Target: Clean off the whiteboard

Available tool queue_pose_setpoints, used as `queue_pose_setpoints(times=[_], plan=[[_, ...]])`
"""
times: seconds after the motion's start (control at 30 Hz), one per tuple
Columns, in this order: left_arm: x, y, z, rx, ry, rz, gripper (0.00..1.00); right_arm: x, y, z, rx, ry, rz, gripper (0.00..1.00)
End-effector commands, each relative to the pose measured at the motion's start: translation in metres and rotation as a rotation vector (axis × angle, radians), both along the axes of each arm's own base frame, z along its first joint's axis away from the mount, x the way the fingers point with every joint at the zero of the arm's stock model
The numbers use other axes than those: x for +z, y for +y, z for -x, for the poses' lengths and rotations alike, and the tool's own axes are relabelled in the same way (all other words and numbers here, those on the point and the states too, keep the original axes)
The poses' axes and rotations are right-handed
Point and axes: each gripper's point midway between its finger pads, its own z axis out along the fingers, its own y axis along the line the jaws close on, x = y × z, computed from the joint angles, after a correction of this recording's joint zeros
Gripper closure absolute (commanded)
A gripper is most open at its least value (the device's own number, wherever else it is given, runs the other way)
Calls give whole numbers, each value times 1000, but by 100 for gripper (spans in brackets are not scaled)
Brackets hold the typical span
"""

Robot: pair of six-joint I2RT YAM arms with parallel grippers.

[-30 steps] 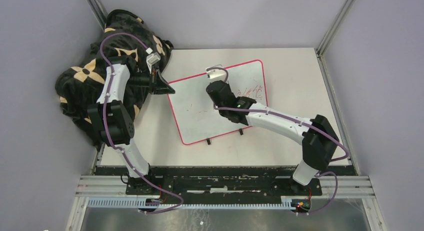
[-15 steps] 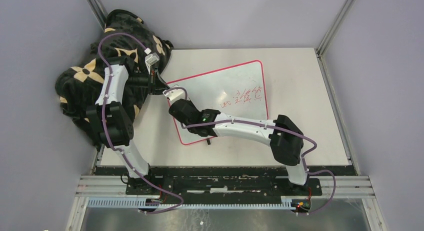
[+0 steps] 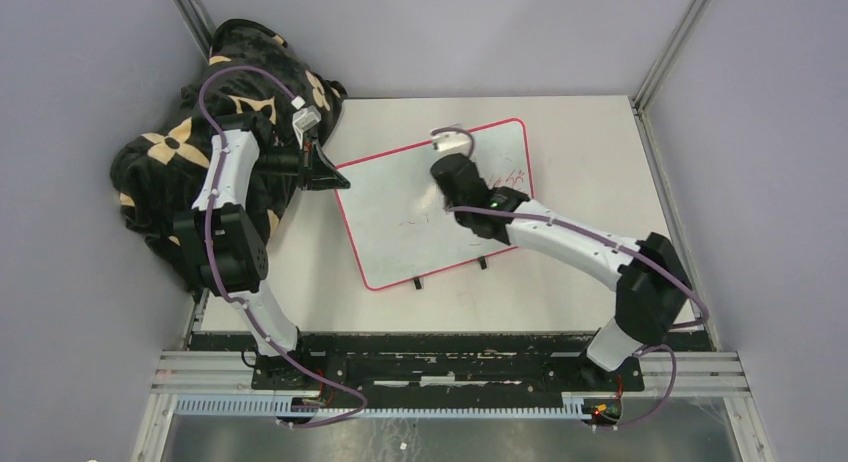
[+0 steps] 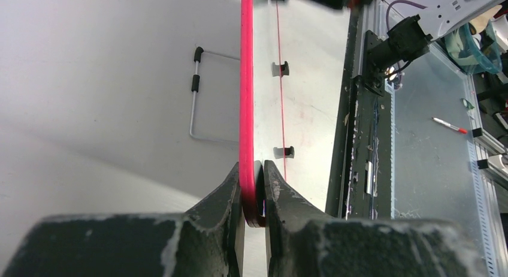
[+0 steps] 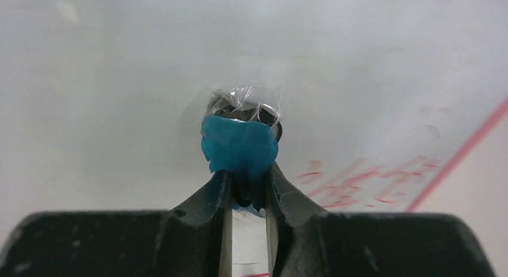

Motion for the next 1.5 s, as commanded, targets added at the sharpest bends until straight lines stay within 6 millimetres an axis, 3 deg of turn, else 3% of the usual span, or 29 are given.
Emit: queue_pose_setpoints(times=[0.0,0.07,0.2,0.33,0.47,0.7,0.8,0.9,1.0,1.13,1.47], plan=[[8,3,7,-29,-107,-68,97,9,-84,-22,-236,-92,88,99],[7,3,6,-30,-108,-69,97,8,-87,-18,-231,-90,70,99],[7,3,6,-29,-107,-68,97,-10,-61,-7,-139,-38,-46,99],[5,3,6,-29,-100,-66,97,-31,-20,3,-44,-9,-69,99],[3,3,7,-30,-92,-66,97,-48,35,19,100,33,-117,99],[-2,2,8,-34,-83,-61,97,-39,126,65,325,41,-189,99],[-2,2,8,-34,-82,-57,97,-35,152,82,394,40,-218,99],[-2,2,8,-35,-83,-58,97,-35,165,89,424,43,-227,99],[-4,3,9,-35,-84,-62,97,-38,159,84,394,17,-195,99],[-5,4,10,-37,-90,-69,97,-38,121,62,280,-35,-107,99],[-4,9,9,-24,-98,-74,97,-24,-19,10,18,-72,-65,99]])
